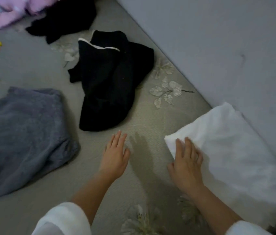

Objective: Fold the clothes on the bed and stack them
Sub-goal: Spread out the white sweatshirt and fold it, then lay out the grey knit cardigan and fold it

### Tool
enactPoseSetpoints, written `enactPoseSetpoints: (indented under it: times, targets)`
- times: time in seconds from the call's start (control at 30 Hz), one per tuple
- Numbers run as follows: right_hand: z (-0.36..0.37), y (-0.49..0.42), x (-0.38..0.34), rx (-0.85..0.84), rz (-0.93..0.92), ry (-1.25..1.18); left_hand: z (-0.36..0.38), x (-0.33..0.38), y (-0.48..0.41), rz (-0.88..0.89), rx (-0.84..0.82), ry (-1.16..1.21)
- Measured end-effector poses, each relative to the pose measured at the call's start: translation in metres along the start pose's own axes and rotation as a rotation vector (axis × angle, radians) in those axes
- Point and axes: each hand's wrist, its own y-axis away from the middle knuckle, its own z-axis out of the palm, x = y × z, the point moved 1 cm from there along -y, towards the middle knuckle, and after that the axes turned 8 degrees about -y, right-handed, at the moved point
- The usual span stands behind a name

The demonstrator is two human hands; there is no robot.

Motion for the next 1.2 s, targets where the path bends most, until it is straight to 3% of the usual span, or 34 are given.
enactPoseSetpoints:
  times: [0.23,0.57,0.7,0.83,0.9,0.97,1.1,1.2]
  targets:
    - [0.052,-0.006,-0.125,-0.204,-0.331,0.11,-0.024,-0.117,0.063,-0.267,0.075,0.061]
    - [0.133,-0.046,-0.275,-0.305,-0.544,0.138,-0.025,-0.283,0.088,-0.609,0.161,-0.015]
    - [0.153,-0.075,-0.323,-0.259,-0.637,0.087,-0.029,-0.337,0.077,-0.606,0.098,-0.133]
    - [0.168,-0.095,-0.357,-0.259,-0.666,0.168,-0.041,-0.358,0.072,-0.587,0.09,0.105]
    - [0.176,-0.093,-0.363,-0.263,-0.684,0.216,-0.047,-0.361,0.08,-0.562,0.082,0.095]
    - [0.18,-0.084,-0.36,-0.285,-0.681,0.104,-0.05,-0.363,0.094,-0.546,0.078,0.08]
    - [0.175,-0.046,-0.335,-0.484,-0.64,0.03,-0.048,-0.354,0.133,-0.529,0.008,0.062]
    - [0.159,-0.018,-0.314,-0.687,-0.503,0.048,-0.042,-0.335,0.166,-0.491,-0.204,0.185]
